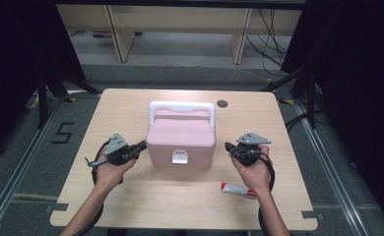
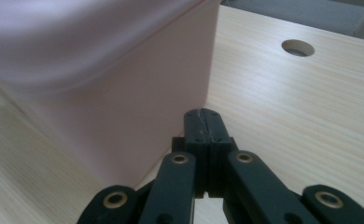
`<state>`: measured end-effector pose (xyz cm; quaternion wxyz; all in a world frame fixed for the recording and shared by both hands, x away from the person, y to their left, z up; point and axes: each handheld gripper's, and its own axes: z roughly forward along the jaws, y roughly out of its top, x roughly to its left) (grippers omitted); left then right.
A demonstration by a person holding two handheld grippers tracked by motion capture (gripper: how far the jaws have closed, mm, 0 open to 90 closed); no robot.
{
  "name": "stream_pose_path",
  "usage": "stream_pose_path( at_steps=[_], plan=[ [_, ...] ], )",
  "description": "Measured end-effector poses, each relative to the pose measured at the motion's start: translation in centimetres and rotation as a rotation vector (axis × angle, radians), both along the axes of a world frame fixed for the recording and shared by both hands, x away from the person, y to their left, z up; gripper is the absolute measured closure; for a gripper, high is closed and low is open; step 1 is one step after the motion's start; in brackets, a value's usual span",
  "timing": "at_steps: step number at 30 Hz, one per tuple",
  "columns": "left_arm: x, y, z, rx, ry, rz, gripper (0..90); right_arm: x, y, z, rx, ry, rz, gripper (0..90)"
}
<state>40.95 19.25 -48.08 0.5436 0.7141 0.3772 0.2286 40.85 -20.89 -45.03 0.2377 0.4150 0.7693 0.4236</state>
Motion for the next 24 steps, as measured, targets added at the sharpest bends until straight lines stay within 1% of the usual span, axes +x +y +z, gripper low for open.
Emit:
stream_pose_path(
  at_steps=[1, 2, 3, 4, 5, 6, 7, 8, 9, 10, 11, 12, 13, 14, 15, 16, 17, 18, 19, 20, 21, 22, 24],
  plan=[
    [0.3, -0.1, 0.0, -0.010, 0.001, -0.006, 89.9, 0.0, 0.2, 0.1, 0.001, 0.011, 0.004, 90.0],
    [0.4, -0.3, 0.0, -0.008, 0.003, -0.006, 89.9, 0.2, 0.3, 0.1, -0.004, -0.003, 0.006, 90.0],
    [0.7, -0.8, 0.1, 0.003, 0.003, -0.012, 89.9, 0.2, 0.3, 0.2, 0.000, 0.015, 0.007, 90.0],
    [0.9, -1.1, 0.1, 0.005, 0.003, -0.018, 89.9, 0.3, 0.3, 0.2, 0.004, 0.010, 0.003, 90.0],
    [1.1, -1.4, 0.2, 0.003, 0.000, -0.026, 89.9, 0.3, 0.2, 0.2, -0.007, 0.011, 0.002, 90.0],
    [1.2, -1.7, 0.2, 0.009, 0.001, -0.030, 89.9, 0.5, 0.1, 0.1, 0.000, -0.003, 0.000, 90.0],
    [1.2, -1.7, 0.2, 0.009, 0.001, -0.030, 89.9, 0.5, 0.1, 0.1, 0.000, -0.003, 0.000, 90.0],
    [1.8, -2.8, 0.3, 0.016, 0.001, -0.050, 89.9, 0.4, -0.3, 0.2, -0.007, 0.008, -0.010, 90.0],
    [2.0, -3.3, 0.4, 0.016, 0.001, -0.059, 89.9, 0.4, -0.5, 0.2, -0.006, 0.002, -0.014, 90.0],
    [2.2, -3.8, 0.4, 0.018, -0.001, -0.070, 89.9, 0.3, -0.7, 0.2, -0.006, 0.015, -0.020, 90.0],
    [2.2, -3.8, 0.4, 0.018, -0.001, -0.070, 89.9, 0.3, -0.7, 0.2, -0.006, 0.015, -0.020, 90.0],
    [2.6, -4.8, 0.5, 0.035, -0.002, -0.080, 89.8, 0.3, -1.4, 0.1, -0.013, 0.009, -0.053, 90.0],
    [2.6, -4.8, 0.5, 0.035, -0.002, -0.080, 89.8, 0.3, -1.4, 0.1, -0.013, 0.009, -0.053, 90.0],
    [2.8, -5.2, 0.6, 0.039, -0.004, -0.087, 89.8, 0.2, -1.7, 0.1, -0.002, 0.015, -0.057, 90.0],
    [3.2, -6.1, 0.7, 0.045, -0.001, -0.101, 89.8, 0.3, -2.8, 0.2, -0.021, 0.007, -0.054, 90.0],
    [3.2, -6.1, 0.7, 0.045, -0.001, -0.101, 89.8, 0.3, -2.8, 0.2, -0.021, 0.007, -0.054, 90.0],
    [3.6, -7.0, 0.8, 0.056, -0.001, -0.110, 89.8, 0.2, -3.5, 0.2, -0.021, 0.009, -0.069, 90.0],
    [3.7, -7.4, 0.8, 0.062, 0.000, -0.116, 89.8, 0.3, -3.8, 0.2, -0.026, 0.014, -0.068, 90.0],
    [3.8, -7.8, 0.8, 0.062, -0.003, -0.121, 89.8, 0.1, -4.2, 0.2, -0.027, 0.018, -0.087, 90.0],
    [3.9, -8.3, 0.9, 0.068, -0.002, -0.130, 89.8, 0.0, -4.3, 0.2, -0.011, 0.033, -0.104, 90.0],
    [4.0, -8.7, 0.9, 0.069, -0.003, -0.136, 89.8, 0.1, -4.8, 0.2, -0.017, 0.034, -0.102, 90.0],
    [4.0, -9.0, 1.0, 0.079, 0.000, -0.141, 89.7, 0.0, -5.0, 0.2, -0.005, 0.037, -0.125, 90.0],
    [4.1, -9.8, 1.1, 0.083, -0.001, -0.154, 89.7, 0.1, -5.9, 0.2, -0.028, 0.030, -0.127, 90.0]
  ],
)
